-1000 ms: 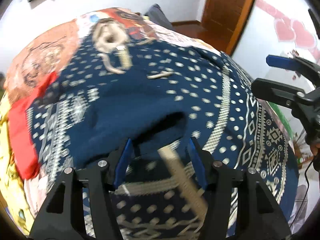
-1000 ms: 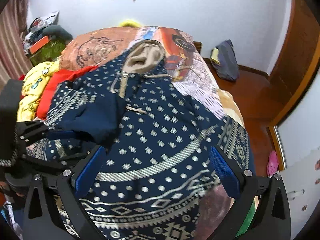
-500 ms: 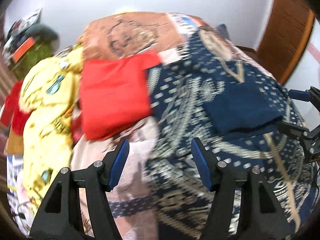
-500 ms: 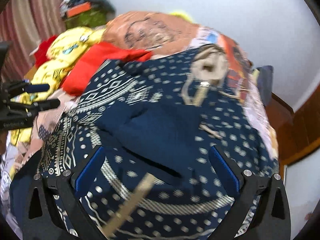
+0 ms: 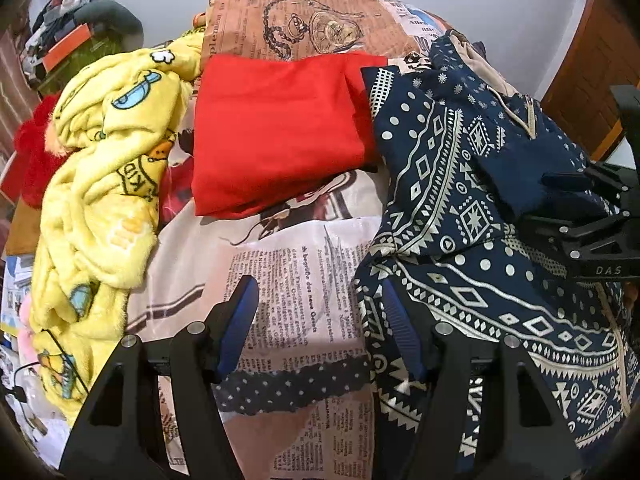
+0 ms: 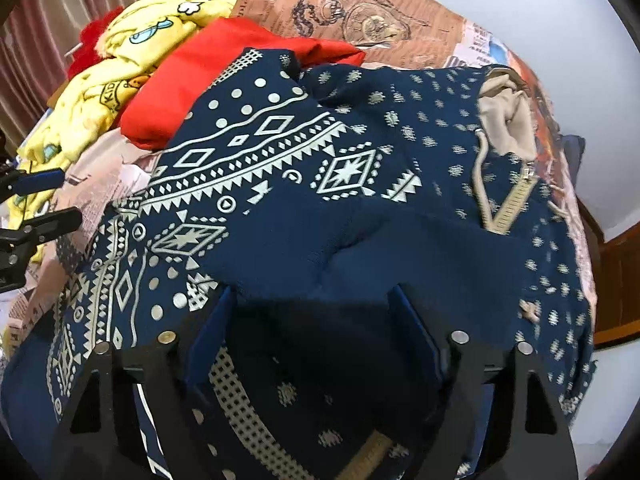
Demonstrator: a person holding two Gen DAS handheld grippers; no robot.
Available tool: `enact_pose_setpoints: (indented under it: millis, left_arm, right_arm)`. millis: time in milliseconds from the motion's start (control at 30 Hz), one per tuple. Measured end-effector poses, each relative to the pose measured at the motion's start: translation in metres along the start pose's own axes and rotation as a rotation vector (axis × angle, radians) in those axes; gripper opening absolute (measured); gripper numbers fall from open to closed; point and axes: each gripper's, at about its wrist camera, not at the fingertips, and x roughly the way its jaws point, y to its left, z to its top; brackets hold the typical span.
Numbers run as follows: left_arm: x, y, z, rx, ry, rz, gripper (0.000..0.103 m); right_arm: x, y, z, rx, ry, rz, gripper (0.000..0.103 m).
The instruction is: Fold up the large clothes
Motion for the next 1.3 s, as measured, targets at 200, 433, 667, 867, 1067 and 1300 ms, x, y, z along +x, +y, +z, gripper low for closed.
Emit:
enact_pose_setpoints:
  millis: [200, 433, 667, 867, 1067, 1300]
  left_arm:
    - [0.006, -0.01, 0.016, -0.03, -0.016, -0.056, 0.063]
    - [0.033, -0.036, 0.035, -0.015, 0.022, -0.079, 0.063]
    - [0.059, -0.043, 0.034, -0.008, 0.07, -0.035, 0.064]
    - [0.06, -0.044, 0.033, -0.026, 0.072, -0.011, 0.07]
    - [0.061, -0.044, 0.034, -0.039, 0.073, 0.025, 0.075]
    - [0.061, -0.041, 0.032, -0.058, 0.074, 0.041, 0.078]
  right_arm:
    - [0.001, -0.008, 0.004, 0.027, -0.022, 0.072, 0.022]
    - [-0.039, -0.034, -0.001, 0.134, -0.153, 0.063, 0.013]
    - [-0.118, -0.095, -0.028, 0.272, -0.35, -0.024, 0.012]
    - [-0.155, -0.144, -0.064, 0.408, -0.415, -0.094, 0.012]
    - [-0.138, -0.18, -0.109, 0.553, -0.338, -0.075, 0.011]
    - [-0.099, -0.204, -0.161, 0.676, -0.198, -0.01, 0.011]
